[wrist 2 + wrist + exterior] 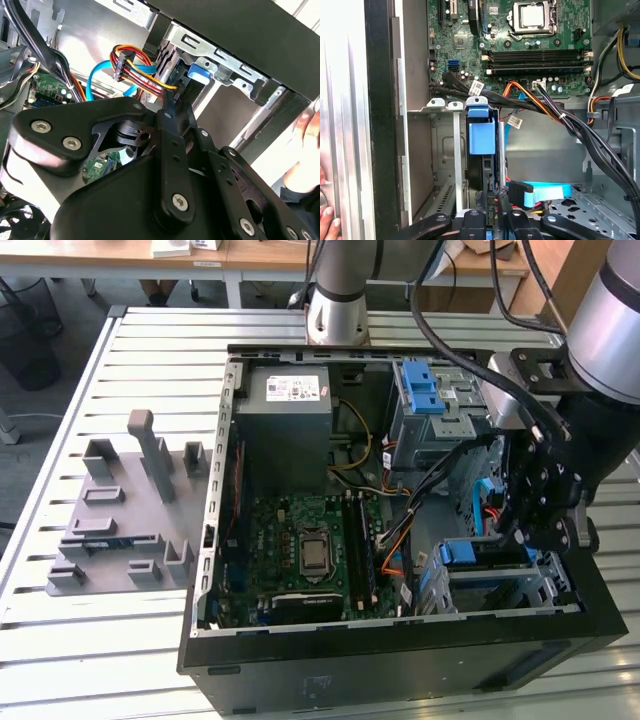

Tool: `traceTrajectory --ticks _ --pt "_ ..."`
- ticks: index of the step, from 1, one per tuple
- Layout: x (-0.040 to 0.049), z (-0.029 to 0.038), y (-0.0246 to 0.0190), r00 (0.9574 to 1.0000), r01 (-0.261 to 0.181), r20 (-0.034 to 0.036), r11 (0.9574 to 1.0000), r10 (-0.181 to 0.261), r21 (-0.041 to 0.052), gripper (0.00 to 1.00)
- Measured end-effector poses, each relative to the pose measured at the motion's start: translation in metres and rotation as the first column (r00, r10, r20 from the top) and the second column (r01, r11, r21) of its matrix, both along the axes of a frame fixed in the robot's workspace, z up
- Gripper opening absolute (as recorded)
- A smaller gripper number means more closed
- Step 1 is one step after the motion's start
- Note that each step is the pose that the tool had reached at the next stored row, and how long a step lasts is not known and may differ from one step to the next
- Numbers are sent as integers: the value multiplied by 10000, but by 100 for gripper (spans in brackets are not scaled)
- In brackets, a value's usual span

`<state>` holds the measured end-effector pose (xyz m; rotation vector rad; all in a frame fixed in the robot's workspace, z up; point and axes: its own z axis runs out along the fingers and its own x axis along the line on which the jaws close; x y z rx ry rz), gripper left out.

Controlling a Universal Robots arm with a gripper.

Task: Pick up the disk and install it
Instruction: 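Insert the first disk wire, then insert the second disk wire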

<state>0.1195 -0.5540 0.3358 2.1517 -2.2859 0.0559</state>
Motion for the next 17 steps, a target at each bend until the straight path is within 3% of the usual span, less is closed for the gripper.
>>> traceTrajectory --ticks 6,8,17 --pt "0 34 0 10000 0 0 10000 0 3 22" --pt "0 36 0 10000 0 -1 10000 0 0 11" --pt "0 42 0 10000 -1 0 10000 1 0 11"
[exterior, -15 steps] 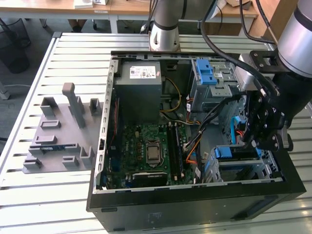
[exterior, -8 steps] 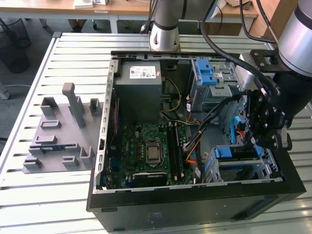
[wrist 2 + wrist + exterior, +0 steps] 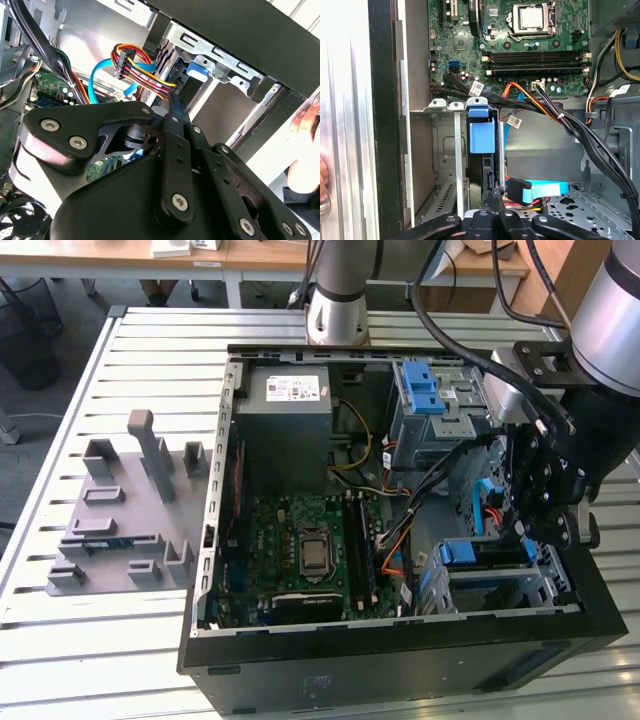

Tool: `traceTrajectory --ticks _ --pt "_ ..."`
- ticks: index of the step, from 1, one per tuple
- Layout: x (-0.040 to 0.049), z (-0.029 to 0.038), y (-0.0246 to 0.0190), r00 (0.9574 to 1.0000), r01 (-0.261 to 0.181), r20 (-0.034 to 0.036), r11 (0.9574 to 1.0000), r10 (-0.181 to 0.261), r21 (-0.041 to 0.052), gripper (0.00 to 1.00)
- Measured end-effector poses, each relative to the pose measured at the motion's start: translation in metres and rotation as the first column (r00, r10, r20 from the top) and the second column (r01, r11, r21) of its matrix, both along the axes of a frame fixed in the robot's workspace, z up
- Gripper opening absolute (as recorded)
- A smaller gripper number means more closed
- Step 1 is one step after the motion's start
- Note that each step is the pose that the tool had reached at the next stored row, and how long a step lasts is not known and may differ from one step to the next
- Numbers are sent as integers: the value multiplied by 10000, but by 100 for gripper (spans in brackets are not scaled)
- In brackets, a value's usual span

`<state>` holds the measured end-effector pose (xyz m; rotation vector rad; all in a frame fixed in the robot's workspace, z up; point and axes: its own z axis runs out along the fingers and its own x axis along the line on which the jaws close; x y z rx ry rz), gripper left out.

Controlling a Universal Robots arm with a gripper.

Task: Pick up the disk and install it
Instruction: 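Insert the second disk wire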

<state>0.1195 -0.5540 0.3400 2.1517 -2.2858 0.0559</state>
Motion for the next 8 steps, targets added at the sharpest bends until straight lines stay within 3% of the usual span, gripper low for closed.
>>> traceTrajectory --ticks 8 --pt "-24 7 -1 10000 1 0 10000 -1 -3 11"
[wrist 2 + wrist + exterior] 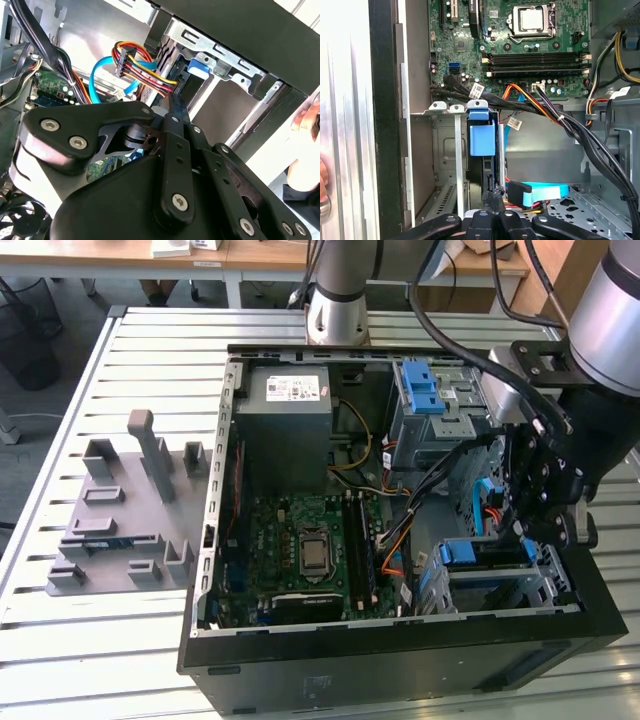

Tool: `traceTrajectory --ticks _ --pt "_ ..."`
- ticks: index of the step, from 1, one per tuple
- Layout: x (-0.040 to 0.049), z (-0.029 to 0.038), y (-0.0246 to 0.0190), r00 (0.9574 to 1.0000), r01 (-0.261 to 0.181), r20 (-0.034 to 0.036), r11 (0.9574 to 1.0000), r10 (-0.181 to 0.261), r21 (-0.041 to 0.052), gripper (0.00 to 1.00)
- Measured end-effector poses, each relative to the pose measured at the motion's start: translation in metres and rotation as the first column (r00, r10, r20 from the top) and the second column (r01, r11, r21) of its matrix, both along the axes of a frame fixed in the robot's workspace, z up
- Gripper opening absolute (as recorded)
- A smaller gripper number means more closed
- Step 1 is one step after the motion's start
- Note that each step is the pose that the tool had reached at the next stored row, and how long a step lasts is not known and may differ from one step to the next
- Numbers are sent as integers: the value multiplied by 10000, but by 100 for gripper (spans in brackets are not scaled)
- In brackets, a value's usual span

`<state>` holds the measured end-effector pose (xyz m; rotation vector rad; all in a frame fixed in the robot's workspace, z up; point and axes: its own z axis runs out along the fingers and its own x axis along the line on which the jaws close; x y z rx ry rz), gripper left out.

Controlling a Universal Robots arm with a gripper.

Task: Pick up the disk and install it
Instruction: 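Insert the second disk wire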

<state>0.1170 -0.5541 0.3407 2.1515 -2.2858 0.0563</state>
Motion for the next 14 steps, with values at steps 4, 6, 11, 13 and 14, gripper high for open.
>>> traceTrajectory --ticks 4,6,11,13,14 --pt "0 70 0 10000 0 0 10000 0 1 11" --pt "-1 116 0 10000 0 0 10000 0 1 11" --pt "-1 238 0 10000 0 0 10000 0 2 11" --pt "-1 271 0 10000 0 0 10000 0 2 11" --pt "-1 287 0 10000 -1 0 10000 1 0 11"
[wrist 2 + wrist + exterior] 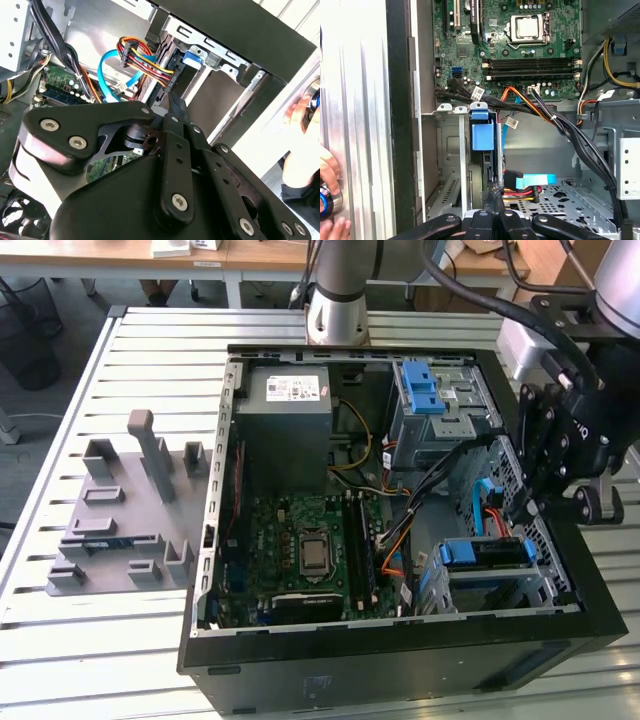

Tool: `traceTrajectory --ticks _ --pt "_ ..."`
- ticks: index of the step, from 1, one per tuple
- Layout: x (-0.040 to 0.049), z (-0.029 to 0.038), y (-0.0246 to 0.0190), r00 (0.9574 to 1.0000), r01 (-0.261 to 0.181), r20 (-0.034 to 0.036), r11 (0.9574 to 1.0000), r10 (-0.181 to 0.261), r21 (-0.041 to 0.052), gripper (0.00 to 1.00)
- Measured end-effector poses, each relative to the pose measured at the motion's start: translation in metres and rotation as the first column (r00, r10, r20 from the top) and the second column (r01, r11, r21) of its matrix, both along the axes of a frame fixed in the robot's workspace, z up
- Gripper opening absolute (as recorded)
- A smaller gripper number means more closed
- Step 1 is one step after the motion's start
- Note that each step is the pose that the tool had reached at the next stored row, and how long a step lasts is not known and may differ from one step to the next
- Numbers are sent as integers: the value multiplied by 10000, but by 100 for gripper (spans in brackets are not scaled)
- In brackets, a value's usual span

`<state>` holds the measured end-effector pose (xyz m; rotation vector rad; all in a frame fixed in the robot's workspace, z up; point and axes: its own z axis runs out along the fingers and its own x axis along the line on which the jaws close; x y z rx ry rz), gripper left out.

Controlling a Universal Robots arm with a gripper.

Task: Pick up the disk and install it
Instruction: 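Insert the second disk wire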

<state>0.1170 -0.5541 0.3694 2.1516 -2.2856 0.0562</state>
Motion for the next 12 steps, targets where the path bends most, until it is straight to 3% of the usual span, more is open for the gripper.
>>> traceTrajectory --ticks 12 --pt "-149 52 0 10000 1 0 10000 -1 10 11"
